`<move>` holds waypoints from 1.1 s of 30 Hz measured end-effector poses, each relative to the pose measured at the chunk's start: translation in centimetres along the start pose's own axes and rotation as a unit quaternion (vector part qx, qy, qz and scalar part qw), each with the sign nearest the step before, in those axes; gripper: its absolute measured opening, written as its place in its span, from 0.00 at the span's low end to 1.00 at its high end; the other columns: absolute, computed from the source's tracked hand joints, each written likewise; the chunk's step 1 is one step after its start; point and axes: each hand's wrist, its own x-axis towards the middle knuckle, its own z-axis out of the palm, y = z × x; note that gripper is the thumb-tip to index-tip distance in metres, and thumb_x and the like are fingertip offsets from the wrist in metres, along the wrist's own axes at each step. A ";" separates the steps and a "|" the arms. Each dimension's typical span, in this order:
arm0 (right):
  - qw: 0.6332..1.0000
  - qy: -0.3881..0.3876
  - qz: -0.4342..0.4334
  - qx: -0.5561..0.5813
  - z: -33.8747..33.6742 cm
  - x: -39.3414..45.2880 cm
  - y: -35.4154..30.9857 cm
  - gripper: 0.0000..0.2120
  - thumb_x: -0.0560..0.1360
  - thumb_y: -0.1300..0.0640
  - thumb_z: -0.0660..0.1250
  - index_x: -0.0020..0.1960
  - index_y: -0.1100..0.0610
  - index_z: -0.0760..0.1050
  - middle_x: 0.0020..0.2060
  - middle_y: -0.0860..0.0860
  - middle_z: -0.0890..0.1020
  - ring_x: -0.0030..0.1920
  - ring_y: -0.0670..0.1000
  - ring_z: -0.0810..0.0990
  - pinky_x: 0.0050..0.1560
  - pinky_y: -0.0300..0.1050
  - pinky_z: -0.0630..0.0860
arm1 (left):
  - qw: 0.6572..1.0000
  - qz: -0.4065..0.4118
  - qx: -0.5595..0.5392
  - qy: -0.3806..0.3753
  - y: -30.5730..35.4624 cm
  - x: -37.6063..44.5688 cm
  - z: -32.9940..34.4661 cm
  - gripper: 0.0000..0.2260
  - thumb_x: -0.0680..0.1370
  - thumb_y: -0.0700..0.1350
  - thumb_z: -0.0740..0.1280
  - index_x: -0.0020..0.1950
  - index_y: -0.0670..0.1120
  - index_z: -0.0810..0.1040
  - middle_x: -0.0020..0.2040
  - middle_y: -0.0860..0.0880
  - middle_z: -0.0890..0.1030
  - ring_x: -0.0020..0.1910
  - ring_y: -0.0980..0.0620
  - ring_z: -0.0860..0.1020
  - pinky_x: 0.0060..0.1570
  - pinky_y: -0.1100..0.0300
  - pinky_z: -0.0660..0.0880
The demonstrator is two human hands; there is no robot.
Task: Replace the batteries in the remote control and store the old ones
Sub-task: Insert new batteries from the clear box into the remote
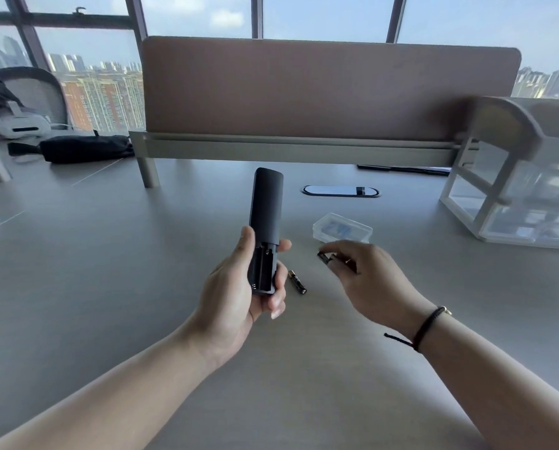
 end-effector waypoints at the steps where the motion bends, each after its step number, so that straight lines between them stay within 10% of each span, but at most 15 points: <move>1: 0.996 0.005 0.036 0.078 0.0 0.1 -0.2 0.14 0.80 0.61 0.63 0.61 0.50 0.80 0.37 0.43 0.79 0.33 0.43 0.75 0.36 0.33 0.69 | 1.000 -0.002 0.010 0.007 0.0 0.0 0.0 0.29 0.80 0.60 0.53 0.61 0.35 0.75 0.31 0.44 0.73 0.24 0.48 0.66 0.26 0.58 0.64; 6: 0.821 -0.045 0.216 0.526 -0.3 0.0 -1.8 0.15 0.81 0.69 0.59 0.59 0.60 0.81 0.35 0.56 0.76 0.29 0.49 0.71 0.30 0.40 0.68 | 0.999 -0.013 0.032 0.034 -0.3 0.0 0.0 0.28 0.81 0.59 0.54 0.60 0.35 0.76 0.30 0.44 0.72 0.23 0.48 0.66 0.25 0.59 0.64; 11: 0.677 -0.110 0.280 0.672 -1.1 -0.3 -2.4 0.11 0.79 0.68 0.58 0.50 0.59 0.78 0.34 0.56 0.76 0.28 0.49 0.71 0.22 0.37 0.67 | 0.996 -0.038 0.056 0.054 -0.6 0.2 -0.2 0.25 0.82 0.56 0.57 0.59 0.35 0.77 0.30 0.44 0.73 0.22 0.48 0.66 0.24 0.60 0.64; 33: 0.781 -0.130 0.226 0.567 -1.7 -1.4 -3.8 0.03 0.76 0.61 0.69 0.46 0.55 0.80 0.28 0.52 0.73 0.20 0.44 0.55 0.22 0.37 0.50 | 0.996 -0.078 0.041 -0.023 -0.8 0.0 -0.3 0.27 0.79 0.60 0.56 0.61 0.37 0.76 0.35 0.41 0.75 0.25 0.46 0.69 0.28 0.56 0.66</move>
